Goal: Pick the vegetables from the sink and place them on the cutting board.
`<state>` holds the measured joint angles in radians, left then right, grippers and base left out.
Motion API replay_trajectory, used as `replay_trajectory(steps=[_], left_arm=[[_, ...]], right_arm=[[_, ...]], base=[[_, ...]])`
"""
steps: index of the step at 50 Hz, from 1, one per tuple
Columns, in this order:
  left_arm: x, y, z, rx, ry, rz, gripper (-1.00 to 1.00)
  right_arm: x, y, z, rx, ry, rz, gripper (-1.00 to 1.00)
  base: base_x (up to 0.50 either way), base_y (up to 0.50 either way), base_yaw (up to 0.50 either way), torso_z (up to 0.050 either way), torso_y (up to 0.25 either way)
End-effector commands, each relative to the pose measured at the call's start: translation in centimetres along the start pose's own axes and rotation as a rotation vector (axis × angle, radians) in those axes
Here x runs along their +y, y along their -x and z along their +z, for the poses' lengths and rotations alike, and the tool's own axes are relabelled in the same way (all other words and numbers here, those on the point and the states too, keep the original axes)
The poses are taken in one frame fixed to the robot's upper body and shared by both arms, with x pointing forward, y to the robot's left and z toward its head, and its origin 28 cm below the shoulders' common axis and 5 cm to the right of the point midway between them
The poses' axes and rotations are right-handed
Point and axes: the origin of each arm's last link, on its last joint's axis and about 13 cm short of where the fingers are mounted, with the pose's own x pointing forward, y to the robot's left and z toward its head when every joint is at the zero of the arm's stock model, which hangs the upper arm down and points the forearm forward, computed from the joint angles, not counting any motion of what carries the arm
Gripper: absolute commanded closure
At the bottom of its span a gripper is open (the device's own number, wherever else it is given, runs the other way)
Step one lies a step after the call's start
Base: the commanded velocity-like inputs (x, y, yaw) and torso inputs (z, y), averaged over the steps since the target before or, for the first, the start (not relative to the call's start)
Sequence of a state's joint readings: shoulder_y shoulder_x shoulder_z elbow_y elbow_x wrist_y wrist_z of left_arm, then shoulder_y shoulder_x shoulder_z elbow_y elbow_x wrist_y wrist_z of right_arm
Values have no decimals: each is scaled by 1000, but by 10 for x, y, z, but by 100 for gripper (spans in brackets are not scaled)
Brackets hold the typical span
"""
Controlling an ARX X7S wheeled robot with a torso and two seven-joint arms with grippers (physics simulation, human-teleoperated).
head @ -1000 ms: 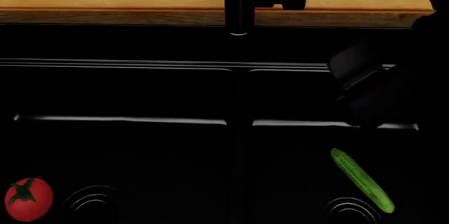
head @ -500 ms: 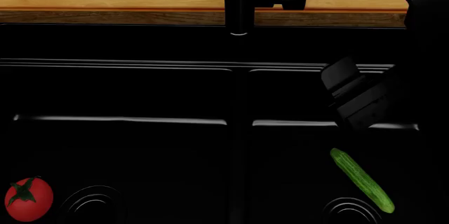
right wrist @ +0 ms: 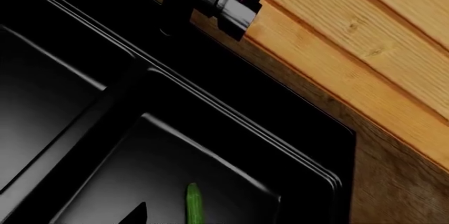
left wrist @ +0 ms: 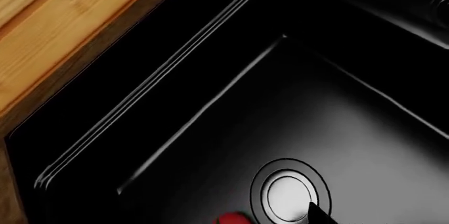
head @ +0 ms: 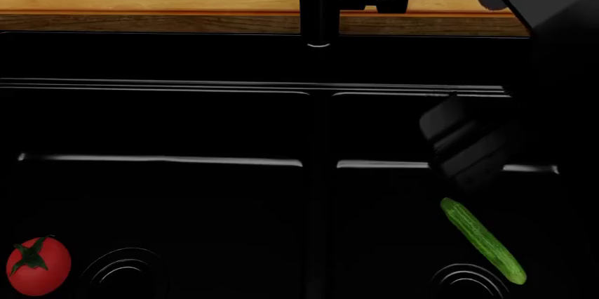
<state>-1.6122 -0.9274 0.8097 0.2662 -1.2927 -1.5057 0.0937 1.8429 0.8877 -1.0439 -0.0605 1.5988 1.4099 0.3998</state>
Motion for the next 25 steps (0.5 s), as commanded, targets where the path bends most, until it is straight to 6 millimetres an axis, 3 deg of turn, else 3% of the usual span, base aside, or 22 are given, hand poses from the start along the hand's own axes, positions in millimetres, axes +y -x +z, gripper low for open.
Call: replay_trajectory(steps=[1,12,25], left_arm=[[13,-7,21,53,-70,-28,-100],[26,0,30,223,-160,24,-100],[20,-26,27,251,-115,-94,-100]], right_arm=[[6,-4,-7,8,-9,15,-100],[6,-4,-11,11,-12,17,-100],[7,-9,-16,22,-11,27,-100]], base=[[0,0,0,0,0],[0,0,0,0,0],[0,0,0,0,0]])
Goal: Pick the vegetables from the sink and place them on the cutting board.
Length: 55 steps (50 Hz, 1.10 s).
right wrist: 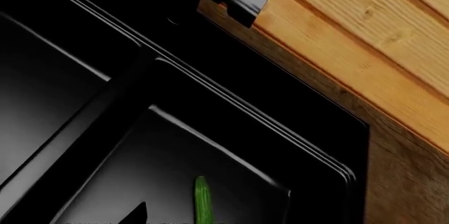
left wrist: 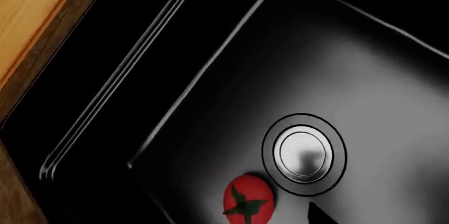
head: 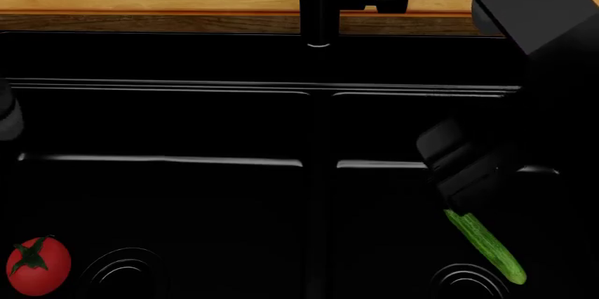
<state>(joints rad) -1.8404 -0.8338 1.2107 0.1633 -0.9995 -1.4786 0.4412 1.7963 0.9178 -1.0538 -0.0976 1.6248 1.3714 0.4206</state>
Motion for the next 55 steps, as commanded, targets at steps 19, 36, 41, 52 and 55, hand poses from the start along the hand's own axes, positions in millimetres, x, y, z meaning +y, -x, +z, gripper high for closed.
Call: replay_trajectory(steps=[19,36,41,52,55], left_arm=[[1,-69,-16,105,49,-132,-100],[3,-83,-29,153,54,-134,-100],[5,-83,-27,159,44,-129,-100],[2,-94,-28,180,44,-154,-100],[4,-97,-27,183,47,-145,-100]], right_arm=[[8,-20,-7,-12,25,39,-100],[12,-23,-16,1,13,47,-100],[12,-21,-17,2,6,43,-100],[15,-26,-21,-1,-9,49,-100],[16,-29,-24,1,-12,53,-100]], base=[[0,0,0,0,0],[0,0,0,0,0],[0,0,0,0,0],[0,0,0,0,0],[0,0,0,0,0]])
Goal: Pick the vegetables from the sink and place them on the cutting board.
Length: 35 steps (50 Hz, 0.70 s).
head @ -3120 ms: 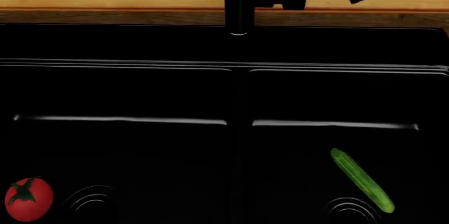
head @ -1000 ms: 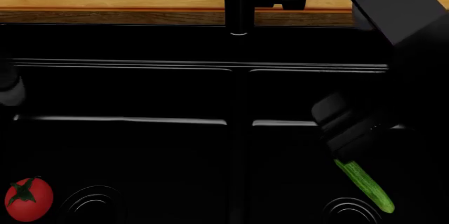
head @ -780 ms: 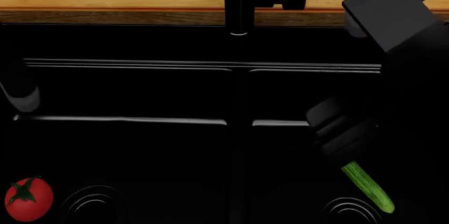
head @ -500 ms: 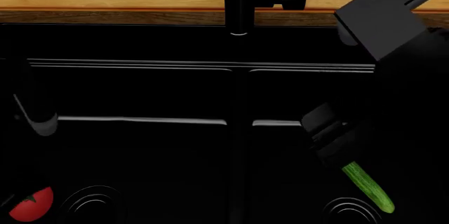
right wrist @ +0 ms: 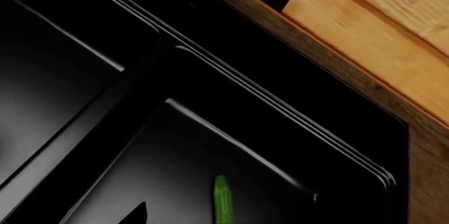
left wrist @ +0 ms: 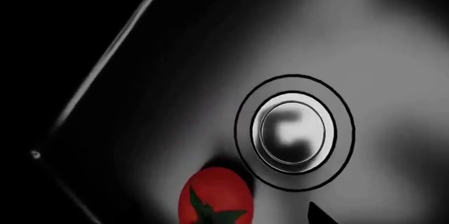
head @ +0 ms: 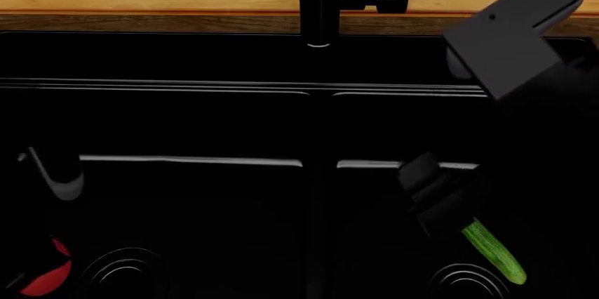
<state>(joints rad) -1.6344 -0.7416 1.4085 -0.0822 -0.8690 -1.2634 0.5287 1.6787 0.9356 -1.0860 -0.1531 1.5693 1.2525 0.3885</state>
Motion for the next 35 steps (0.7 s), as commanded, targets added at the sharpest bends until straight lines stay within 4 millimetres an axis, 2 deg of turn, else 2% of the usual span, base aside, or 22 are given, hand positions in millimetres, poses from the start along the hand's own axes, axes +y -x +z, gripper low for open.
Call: replay_trajectory(steps=[1,12,16,17,19,35], left_arm=[[4,-9,2,18,-2,3,-100],[9,-27,-2,61,-18,-7,-100],[3,-36,-6,63,-10,-32,-100],[3,-37,-5,67,-10,-35,-100],[3,-39,-7,69,-10,-36,-100],[2,-41,-13,107,-15,-24,-100]], right_arm=[[3,-7,-7,3,-12,7,-100],[4,-15,-12,5,-22,18,-100],[2,-14,-11,1,-18,15,-100],[5,-5,-3,1,-15,11,-100],[6,-2,1,0,-13,10,-100],[6,0,5,-2,-4,15,-100]], base=[[0,0,0,0,0],[0,0,0,0,0],[0,0,0,0,0],[0,0,0,0,0],[0,0,0,0,0],[0,0,0,0,0]])
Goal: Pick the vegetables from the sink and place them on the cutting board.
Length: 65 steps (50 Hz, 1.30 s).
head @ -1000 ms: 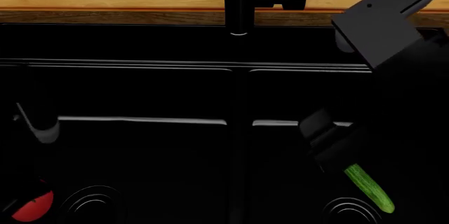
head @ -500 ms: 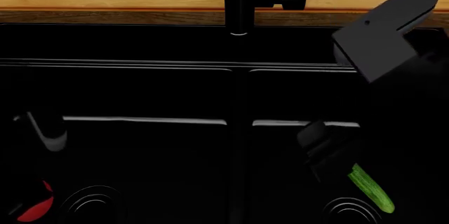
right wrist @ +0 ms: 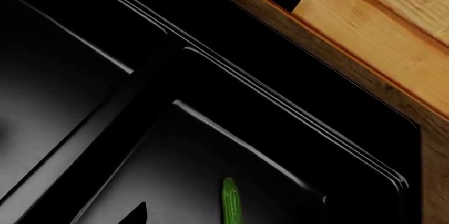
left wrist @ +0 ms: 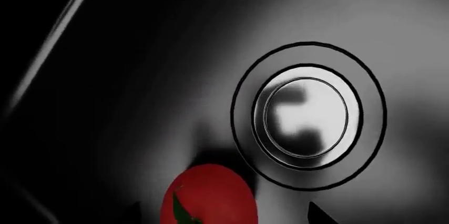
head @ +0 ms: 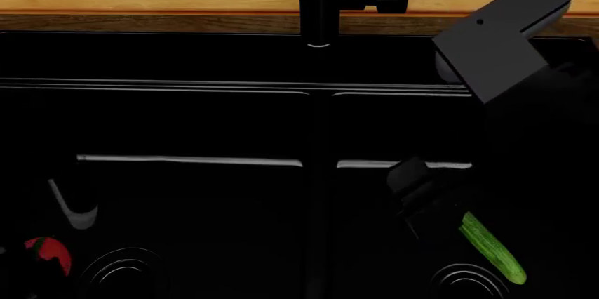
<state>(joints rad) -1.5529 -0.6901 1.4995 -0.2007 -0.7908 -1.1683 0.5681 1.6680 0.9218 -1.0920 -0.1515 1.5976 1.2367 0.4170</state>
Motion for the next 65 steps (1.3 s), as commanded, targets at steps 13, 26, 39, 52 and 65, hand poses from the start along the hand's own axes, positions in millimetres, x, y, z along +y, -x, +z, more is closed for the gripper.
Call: replay_trajectory(steps=[13,26,39,52,65], left_arm=[[4,-15,-1,32,-28,34,-100],[-3,-31,-1,39,-31,0,-100],[-9,-29,-20,138,-35,9,-100],[-11,-33,-23,134,-88,42,100],[34,1,49,-256,-261,480,100]], right_arm=[[0,-4,-5,0,-5,2,-100],[-1,-3,-5,4,-4,2,-100],[0,-4,-5,3,-2,8,-100],[-1,-5,-3,-9,-1,1,-100],[0,-2,-5,-15,-7,-6,-100]], base=[[0,0,0,0,0],[0,0,0,0,0],[0,0,0,0,0],[-1,0,0,0,0],[2,0,-1,0,-1]])
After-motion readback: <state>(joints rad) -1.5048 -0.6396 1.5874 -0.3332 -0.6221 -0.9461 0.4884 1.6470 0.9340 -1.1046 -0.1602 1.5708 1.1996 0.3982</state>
